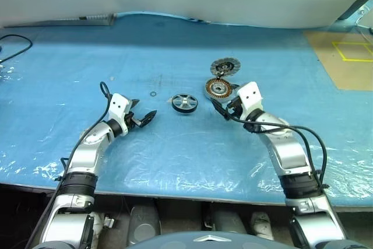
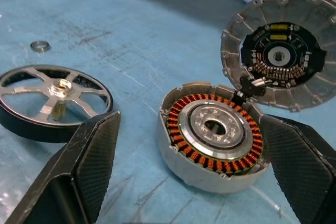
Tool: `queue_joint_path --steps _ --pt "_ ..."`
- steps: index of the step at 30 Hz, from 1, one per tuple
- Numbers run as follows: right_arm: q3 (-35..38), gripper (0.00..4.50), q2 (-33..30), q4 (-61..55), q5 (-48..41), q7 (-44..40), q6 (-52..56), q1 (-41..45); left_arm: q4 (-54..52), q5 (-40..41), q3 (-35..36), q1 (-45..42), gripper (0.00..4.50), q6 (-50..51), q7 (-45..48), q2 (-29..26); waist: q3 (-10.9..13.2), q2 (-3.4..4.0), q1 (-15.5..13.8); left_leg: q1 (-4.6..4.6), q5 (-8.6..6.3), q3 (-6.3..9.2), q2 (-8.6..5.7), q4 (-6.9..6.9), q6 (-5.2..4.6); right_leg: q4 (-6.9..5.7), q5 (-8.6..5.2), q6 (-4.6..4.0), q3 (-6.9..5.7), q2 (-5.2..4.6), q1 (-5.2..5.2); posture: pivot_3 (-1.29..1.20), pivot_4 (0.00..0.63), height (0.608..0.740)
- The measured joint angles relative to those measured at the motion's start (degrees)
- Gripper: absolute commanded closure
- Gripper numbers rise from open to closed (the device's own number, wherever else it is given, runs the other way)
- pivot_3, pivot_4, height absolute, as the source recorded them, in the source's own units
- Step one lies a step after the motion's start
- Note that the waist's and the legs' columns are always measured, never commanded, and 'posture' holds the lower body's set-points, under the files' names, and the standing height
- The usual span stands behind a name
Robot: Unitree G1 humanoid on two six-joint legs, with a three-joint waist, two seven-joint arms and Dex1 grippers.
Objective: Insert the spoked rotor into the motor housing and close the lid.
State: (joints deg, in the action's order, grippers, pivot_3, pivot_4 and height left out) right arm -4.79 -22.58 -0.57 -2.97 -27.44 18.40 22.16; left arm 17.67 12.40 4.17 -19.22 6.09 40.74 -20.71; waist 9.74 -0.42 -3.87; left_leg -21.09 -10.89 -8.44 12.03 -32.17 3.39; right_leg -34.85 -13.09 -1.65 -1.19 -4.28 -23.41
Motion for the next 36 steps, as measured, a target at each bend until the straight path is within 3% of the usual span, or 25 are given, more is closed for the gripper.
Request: queue_joint_path --steps 10,18,30,33,36 --pt "-9.78 0.02 -6.09 11.45 5.61 -11.90 5.93 14.31 -0.92 -1.08 -2.67 1.48 0.00 -5.42 2.02 0.27 0.00 0.00 -0.03 -0.01 0.03 0.00 0.02 -0.04 -0.05 -0.04 0.00 -0.02 -0.01 0.01 0.01 0.00 0.150 0.740" --pt "-13.34 0.02 -6.09 22.19 9.91 -15.02 1.62 18.93 -4.92 -0.73 -6.16 5.58 0.00 -8.66 8.15 -0.42 0.00 0.00 -0.05 0.00 0.07 -0.01 0.05 -0.07 -0.12 -0.13 0.00 -0.05 -0.02 0.00 0.00 0.00 0.150 0.740" --pt "-15.21 0.02 -5.99 27.67 14.13 -19.43 -1.26 22.65 -8.97 -0.02 -10.94 8.80 0.00 -7.54 15.53 -2.17 0.00 0.00 -0.04 0.09 0.00 -0.07 0.17 -0.45 -0.04 -0.54 -0.01 -0.13 0.01 0.01 0.00 0.00 0.150 0.740" --pt "-15.84 0.60 -6.16 26.89 14.89 -21.51 -0.93 22.97 -8.97 -0.05 -10.97 8.82 0.00 -7.54 15.51 -2.19 -0.01 0.01 -0.04 0.10 0.00 -0.07 0.18 -0.50 -0.04 -0.61 -0.02 -0.14 0.02 0.01 0.00 0.00 0.150 0.740" --pt "-16.25 1.60 -6.62 25.07 15.59 -23.41 0.51 23.16 -8.97 -0.11 -10.97 8.81 0.00 -7.56 15.44 -2.20 -0.01 0.01 -0.04 0.11 0.00 -0.07 0.19 -0.50 -0.04 -0.62 -0.02 -0.15 0.02 0.01 0.00 0.00 0.150 0.740"
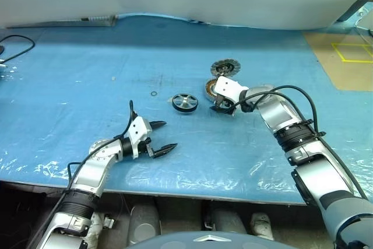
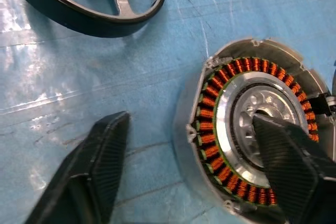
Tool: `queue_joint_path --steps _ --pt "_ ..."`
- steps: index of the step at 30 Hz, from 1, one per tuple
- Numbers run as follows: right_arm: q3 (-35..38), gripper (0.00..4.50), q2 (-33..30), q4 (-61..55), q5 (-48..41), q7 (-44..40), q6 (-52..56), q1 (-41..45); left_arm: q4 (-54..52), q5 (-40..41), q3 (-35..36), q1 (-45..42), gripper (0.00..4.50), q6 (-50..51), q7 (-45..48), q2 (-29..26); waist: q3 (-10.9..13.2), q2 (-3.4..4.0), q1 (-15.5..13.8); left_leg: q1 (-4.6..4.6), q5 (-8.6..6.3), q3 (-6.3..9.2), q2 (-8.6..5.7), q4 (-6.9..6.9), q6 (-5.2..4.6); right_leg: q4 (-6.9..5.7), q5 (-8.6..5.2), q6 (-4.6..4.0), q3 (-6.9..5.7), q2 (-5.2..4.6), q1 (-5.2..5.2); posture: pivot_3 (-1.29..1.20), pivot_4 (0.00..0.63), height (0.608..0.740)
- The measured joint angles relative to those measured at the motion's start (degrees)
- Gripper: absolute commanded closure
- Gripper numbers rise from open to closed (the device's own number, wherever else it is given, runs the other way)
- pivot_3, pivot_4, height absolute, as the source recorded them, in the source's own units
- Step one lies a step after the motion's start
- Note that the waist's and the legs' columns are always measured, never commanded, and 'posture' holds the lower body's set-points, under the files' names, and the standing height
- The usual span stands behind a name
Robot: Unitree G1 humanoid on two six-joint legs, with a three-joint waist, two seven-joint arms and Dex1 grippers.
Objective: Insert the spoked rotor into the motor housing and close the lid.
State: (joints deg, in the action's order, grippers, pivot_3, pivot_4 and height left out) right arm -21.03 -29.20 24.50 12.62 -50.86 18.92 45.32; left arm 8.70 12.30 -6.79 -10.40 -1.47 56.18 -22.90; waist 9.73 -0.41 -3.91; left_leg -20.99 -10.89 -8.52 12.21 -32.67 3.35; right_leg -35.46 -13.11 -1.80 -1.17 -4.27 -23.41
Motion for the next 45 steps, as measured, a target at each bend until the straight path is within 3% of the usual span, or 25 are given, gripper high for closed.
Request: queue_joint_path --steps 3,4,22,27,33,40,45 --pt "-0.37 2.66 -0.40 -3.53 0.36 -2.60 2.56 -0.53 0.00 -0.03 0.02 -0.01 0.00 -0.16 -0.41 0.35 0.00 0.00 -0.01 0.00 0.00 0.00 0.03 0.02 0.00 0.00 -0.02 -0.03 -0.01 0.02 0.00 0.00 0.150 0.740" --pt "-0.45 2.79 -0.61 -5.04 0.36 -3.27 3.26 -0.98 0.01 -0.02 0.03 -0.01 0.00 -0.47 -0.64 0.61 0.00 0.00 -0.01 0.01 0.00 0.00 0.03 0.02 0.00 0.00 -0.02 -0.04 -0.01 0.03 0.00 0.00 0.150 0.740" --pt "0.14 2.80 -7.21 -45.74 -4.24 -8.09 32.60 -19.82 0.27 0.31 0.57 0.17 0.00 -1.24 -2.49 1.95 -0.05 0.04 -0.19 0.37 -0.01 -0.06 0.02 0.27 0.01 0.09 -0.05 -0.04 0.11 0.03 0.18 0.00 0.150 0.740" --pt "0.14 2.80 -2.78 -49.04 -6.36 -4.38 39.29 -20.28 0.26 0.35 0.54 0.13 0.00 -0.97 -2.45 2.03 -0.05 0.04 0.14 0.50 -0.01 -0.10 0.02 0.36 0.03 0.09 -0.06 -0.05 0.18 0.08 0.17 0.00 0.150 0.740" --pt "-0.63 2.80 1.32 -47.67 -7.58 0.71 39.36 -19.37 0.23 0.67 0.55 0.12 0.00 -0.28 -2.41 1.79 -0.05 0.05 0.08 0.51 -0.01 -0.14 -0.02 0.37 0.04 0.10 -0.06 -0.04 0.25 0.07 0.15 0.00 0.150 0.740" --pt "-0.70 0.46 0.19 -47.79 -11.48 1.36 40.05 -18.95 0.11 0.80 0.55 0.04 0.00 0.50 -2.42 1.52 -0.03 0.09 -0.04 0.38 -0.01 -0.15 -0.06 0.42 0.05 0.15 -0.05 -0.03 0.25 0.06 0.05 0.00 0.150 0.740" --pt "2.75 0.46 -3.45 -52.50 -16.83 -0.85 41.84 -17.13 0.11 0.93 0.56 -0.14 0.00 0.57 -2.41 1.29 -0.02 0.10 -0.11 0.37 -0.01 -0.14 -0.06 0.45 0.05 0.19 -0.05 -0.03 0.25 0.06 0.05 0.00 0.150 0.740"
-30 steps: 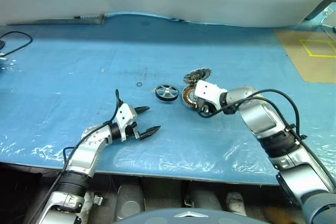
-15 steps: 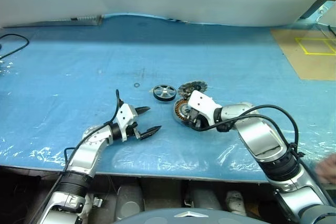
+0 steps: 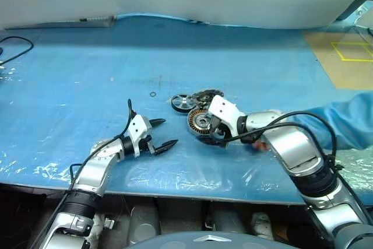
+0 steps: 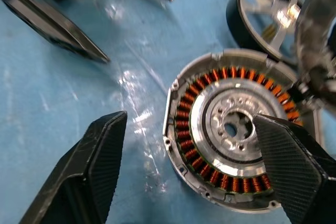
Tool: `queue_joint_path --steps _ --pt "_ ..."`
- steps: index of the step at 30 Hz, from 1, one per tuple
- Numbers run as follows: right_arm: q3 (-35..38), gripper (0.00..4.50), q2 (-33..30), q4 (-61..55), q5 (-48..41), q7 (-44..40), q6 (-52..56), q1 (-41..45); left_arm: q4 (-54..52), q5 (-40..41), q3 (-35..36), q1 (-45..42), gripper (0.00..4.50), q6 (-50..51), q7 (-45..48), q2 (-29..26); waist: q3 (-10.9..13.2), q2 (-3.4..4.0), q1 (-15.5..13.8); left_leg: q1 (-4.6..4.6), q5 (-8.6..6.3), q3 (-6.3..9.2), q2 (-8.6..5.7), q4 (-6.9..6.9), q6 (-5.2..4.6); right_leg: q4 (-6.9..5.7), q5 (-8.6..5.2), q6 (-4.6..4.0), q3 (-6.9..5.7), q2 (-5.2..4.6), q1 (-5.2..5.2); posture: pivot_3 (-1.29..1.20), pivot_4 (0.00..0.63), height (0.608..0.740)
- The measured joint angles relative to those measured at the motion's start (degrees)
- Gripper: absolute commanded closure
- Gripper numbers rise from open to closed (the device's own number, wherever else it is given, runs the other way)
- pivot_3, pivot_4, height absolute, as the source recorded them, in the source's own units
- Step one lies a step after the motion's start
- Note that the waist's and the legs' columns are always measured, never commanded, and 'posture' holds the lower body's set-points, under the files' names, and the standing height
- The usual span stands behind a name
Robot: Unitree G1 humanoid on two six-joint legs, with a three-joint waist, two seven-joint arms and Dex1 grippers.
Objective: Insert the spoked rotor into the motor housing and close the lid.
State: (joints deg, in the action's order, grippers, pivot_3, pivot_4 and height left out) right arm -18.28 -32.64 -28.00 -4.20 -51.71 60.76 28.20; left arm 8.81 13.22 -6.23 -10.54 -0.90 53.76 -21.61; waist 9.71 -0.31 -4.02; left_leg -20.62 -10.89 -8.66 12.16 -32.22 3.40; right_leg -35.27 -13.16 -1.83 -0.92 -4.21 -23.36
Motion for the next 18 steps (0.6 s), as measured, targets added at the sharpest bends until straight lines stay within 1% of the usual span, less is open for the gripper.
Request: queue_joint_path --steps 4,6,8,11,18 --pt "7.72 0.46 -0.78 -2.86 -5.82 -1.03 -1.50 -1.91 0.00 0.13 -0.02 -0.31 0.00 0.00 0.06 -0.06 0.00 -0.01 -0.08 -0.02 0.00 0.00 0.00 0.00 0.00 0.03 0.00 0.00 0.00 0.00 0.01 0.00 0.150 0.740" --pt "10.61 0.46 -2.30 -2.98 -6.58 -0.58 -5.71 -6.50 0.02 0.26 0.07 -0.41 0.00 -0.01 0.16 -0.27 0.00 -0.01 -0.38 -0.04 0.00 0.00 0.00 0.01 0.00 0.10 0.00 0.00 -0.02 0.00 0.02 0.00 0.150 0.740" --pt "11.54 0.46 -4.20 -2.70 -6.61 -0.11 -9.51 -11.20 0.04 0.35 0.12 -0.46 0.00 -0.02 0.31 -0.47 0.00 0.00 -0.43 -0.07 0.00 0.00 -0.02 0.01 0.00 0.15 0.00 0.01 -0.02 -0.01 0.02 0.00 0.150 0.740" --pt "12.96 0.46 -5.15 -1.72 -7.14 0.69 -12.40 -15.54 0.11 0.46 0.15 -0.78 0.00 -0.03 0.59 -0.58 0.00 0.01 -0.25 -0.06 0.00 0.00 -0.01 0.02 -0.01 0.15 0.01 0.01 -0.02 -0.01 0.02 0.00 0.150 0.740" --pt "13.48 0.46 -5.72 -1.03 -7.35 2.57 -15.50 -17.66 1.85 0.49 0.15 -1.93 0.00 -0.15 1.07 -0.75 -0.01 0.02 0.02 -0.05 0.00 0.00 -0.03 0.01 -0.02 0.16 0.01 0.01 -0.01 -0.01 0.03 0.00 0.150 0.740"
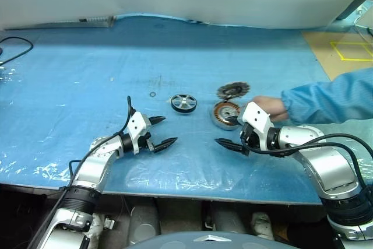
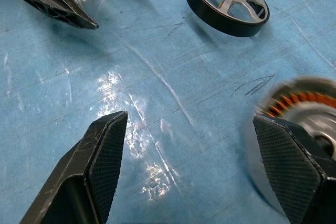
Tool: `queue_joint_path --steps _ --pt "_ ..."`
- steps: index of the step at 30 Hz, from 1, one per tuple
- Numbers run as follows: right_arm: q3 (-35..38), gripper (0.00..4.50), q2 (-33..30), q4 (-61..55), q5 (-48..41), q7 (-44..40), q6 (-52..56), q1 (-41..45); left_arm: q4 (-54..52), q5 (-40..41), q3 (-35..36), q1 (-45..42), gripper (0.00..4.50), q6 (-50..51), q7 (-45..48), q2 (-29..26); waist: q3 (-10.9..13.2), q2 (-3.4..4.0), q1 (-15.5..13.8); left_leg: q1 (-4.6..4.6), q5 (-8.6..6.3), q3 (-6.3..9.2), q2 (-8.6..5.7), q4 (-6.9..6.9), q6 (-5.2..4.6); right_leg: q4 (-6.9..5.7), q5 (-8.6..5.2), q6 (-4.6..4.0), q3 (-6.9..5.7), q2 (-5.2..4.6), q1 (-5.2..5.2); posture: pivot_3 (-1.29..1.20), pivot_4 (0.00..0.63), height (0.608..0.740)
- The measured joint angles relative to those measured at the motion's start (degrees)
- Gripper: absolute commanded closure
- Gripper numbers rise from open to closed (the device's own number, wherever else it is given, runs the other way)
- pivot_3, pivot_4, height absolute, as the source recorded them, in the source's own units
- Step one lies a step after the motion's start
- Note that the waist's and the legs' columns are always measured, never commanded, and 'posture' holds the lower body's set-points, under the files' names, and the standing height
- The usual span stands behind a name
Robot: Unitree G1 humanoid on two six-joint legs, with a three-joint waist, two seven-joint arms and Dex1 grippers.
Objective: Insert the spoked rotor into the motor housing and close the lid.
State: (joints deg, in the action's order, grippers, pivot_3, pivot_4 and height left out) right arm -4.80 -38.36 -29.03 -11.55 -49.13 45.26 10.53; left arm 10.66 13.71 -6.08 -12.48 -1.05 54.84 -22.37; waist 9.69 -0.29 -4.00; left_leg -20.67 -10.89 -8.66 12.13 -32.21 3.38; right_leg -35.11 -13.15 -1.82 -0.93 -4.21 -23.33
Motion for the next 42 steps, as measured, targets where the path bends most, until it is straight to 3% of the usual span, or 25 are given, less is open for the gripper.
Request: queue_joint_path --steps 8,19,34,37,42 --pt "-1.19 0.46 0.25 2.61 0.25 2.35 -1.12 2.21 0.55 -0.01 0.02 -0.29 0.00 -0.44 0.15 -0.26 0.00 0.00 0.02 0.00 0.00 0.01 0.00 0.00 0.00 0.00 0.00 0.00 -0.02 0.00 0.00 0.00 0.150 0.740" --pt "-3.32 0.46 2.62 13.31 5.29 12.37 0.24 10.54 0.39 -0.03 0.04 0.48 0.00 -0.45 -0.03 -0.29 0.00 0.01 -0.05 -0.06 0.00 0.02 -0.02 0.01 0.01 0.01 0.00 0.00 -0.04 0.00 -0.02 0.00 0.150 0.740" --pt "-5.83 0.46 -0.51 13.75 6.89 11.65 1.53 8.43 0.39 -0.05 0.04 0.43 0.00 -0.46 -0.34 -0.28 0.00 0.01 -0.06 0.00 0.00 0.02 0.00 -0.01 0.00 -0.02 0.00 0.00 -0.03 0.00 0.04 0.00 0.150 0.740" --pt "-6.86 1.06 -0.78 13.45 8.15 11.96 1.67 8.48 0.39 -0.05 0.04 0.44 0.00 -0.46 -0.35 -0.28 -0.02 -0.01 -0.07 0.06 0.00 0.02 -0.01 -0.02 0.00 -0.02 0.00 0.00 -0.03 0.00 0.10 0.00 0.150 0.740" --pt "-7.24 2.65 2.34 13.26 9.04 13.43 3.86 9.83 0.38 -0.06 0.06 0.47 0.00 -0.46 -0.37 -0.29 -0.05 -0.05 0.09 0.19 0.00 0.01 0.02 -0.02 0.00 -0.05 0.00 -0.01 -0.02 0.01 0.17 0.00 0.150 0.740"
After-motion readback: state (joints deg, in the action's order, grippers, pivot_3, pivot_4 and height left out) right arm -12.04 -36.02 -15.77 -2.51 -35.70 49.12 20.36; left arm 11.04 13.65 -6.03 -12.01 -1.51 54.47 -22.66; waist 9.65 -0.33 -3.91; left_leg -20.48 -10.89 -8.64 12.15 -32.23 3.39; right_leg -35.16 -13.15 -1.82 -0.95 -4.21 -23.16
